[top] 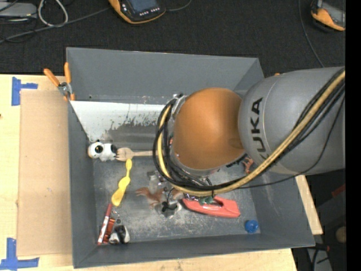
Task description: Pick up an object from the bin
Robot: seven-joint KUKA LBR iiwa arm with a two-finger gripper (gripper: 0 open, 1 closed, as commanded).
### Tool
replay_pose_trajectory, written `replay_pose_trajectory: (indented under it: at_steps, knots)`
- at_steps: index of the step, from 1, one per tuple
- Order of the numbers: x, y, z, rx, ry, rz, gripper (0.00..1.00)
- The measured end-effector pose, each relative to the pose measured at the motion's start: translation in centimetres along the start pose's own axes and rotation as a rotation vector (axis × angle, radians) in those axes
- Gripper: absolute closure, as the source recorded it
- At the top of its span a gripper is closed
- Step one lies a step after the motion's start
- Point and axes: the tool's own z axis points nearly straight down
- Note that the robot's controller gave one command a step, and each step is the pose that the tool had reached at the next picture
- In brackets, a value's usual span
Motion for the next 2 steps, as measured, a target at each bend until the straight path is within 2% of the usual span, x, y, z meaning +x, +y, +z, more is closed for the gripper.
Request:
replay_pose_trajectory:
  at_steps: [2]
  knots:
    - [0.08, 0.02, -1.77, 0.0, 0.004, 0.001, 1.0]
